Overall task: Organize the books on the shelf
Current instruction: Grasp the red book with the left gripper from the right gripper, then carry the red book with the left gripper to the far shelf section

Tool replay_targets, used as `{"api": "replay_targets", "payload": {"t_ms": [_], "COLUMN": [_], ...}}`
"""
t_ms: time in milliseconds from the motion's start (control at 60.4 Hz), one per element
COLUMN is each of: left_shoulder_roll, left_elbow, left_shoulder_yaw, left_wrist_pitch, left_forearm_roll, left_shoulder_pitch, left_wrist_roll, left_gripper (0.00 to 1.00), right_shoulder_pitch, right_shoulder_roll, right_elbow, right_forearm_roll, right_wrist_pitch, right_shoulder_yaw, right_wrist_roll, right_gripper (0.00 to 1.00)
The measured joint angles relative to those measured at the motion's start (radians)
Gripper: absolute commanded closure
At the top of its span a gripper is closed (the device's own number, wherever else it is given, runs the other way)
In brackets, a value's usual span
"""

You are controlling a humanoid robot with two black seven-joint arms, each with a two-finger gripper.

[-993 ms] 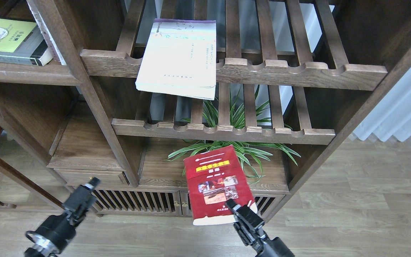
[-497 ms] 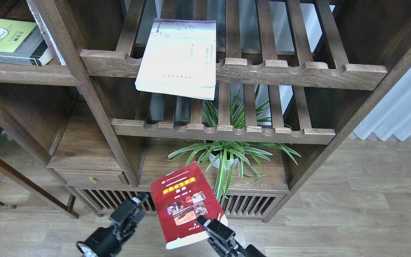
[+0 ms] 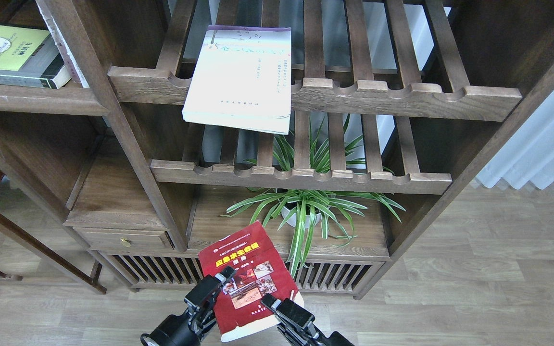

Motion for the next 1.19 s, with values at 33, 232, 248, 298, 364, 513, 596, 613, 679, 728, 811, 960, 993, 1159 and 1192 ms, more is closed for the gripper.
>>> {"api": "replay_targets", "payload": {"t_ms": [33,232,248,298,364,513,596,613,679,728,811,960,993,1159,1192], "left_shoulder_roll": [0.0,0.004,0.005,0.008,0.031,0.09,0.15,0.162,0.209,0.258,0.352,0.51,0.54,0.622,0.633], "left_elbow": [0.0,-0.002,-0.002,-0.004,-0.006,-0.027,-0.056,-0.063,-0.091,-0.118,-0.166,-0.233,-0.248,-0.326,-0.339], "left_shoulder_yaw": [0.0,-0.004,-0.006,-0.011,-0.043,-0.083,-0.102,-0.107,-0.132,-0.159,-0.221,-0.354,-0.389,-0.586,-0.622], "left_wrist_pitch": [0.0,-0.001,-0.001,-0.001,-0.001,0.001,0.001,0.001,0.001,0.001,0.001,0.0,0.0,0.0,0.0], "left_forearm_roll": [0.0,-0.01,-0.01,-0.01,-0.012,-0.013,-0.011,-0.011,-0.006,-0.002,0.001,0.002,0.002,0.0,0.0], "left_shoulder_pitch": [-0.001,-0.008,-0.009,-0.012,-0.016,-0.017,-0.015,-0.014,-0.009,-0.002,0.023,0.081,0.097,0.161,0.164], "left_wrist_roll": [-0.001,-0.009,-0.009,-0.009,-0.008,-0.005,0.001,0.002,0.004,0.007,0.008,0.011,0.01,0.006,0.008], "left_gripper": [0.89,0.94,0.94,0.94,0.94,0.94,0.94,0.94,0.94,0.94,0.94,0.93,0.93,0.93,0.93], "right_shoulder_pitch": [-0.001,-0.002,-0.002,-0.001,-0.002,-0.003,-0.003,-0.002,-0.001,0.001,0.002,0.003,0.003,0.004,0.004], "right_shoulder_roll": [0.0,0.0,0.001,0.001,0.001,0.0,0.0,0.0,0.0,0.0,0.0,0.0,0.0,0.0,0.0], "right_elbow": [0.0,0.0,0.0,-0.001,-0.001,-0.001,-0.001,-0.002,-0.003,-0.006,-0.013,-0.039,-0.046,-0.054,-0.055], "right_forearm_roll": [0.0,-0.001,-0.001,-0.001,-0.005,-0.062,-0.082,-0.084,-0.087,-0.088,-0.088,-0.088,-0.088,-0.088,-0.088], "right_wrist_pitch": [0.0,0.0,0.0,0.0,0.0,0.0,0.0,0.0,0.0,0.0,0.0,0.0,0.0,0.0,0.0], "right_shoulder_yaw": [0.0,0.004,0.004,0.005,0.001,-0.016,-0.018,-0.018,-0.015,-0.013,-0.012,-0.012,-0.012,-0.013,-0.013], "right_wrist_roll": [0.0,0.0,0.0,0.0,-0.004,-0.012,-0.013,-0.013,-0.013,-0.013,-0.012,-0.012,-0.012,-0.011,-0.011], "right_gripper": [0.94,0.94,0.93,0.82,0.39,0.18,0.17,0.17,0.17,0.17,0.17,0.17,0.17,0.17,0.17]}}
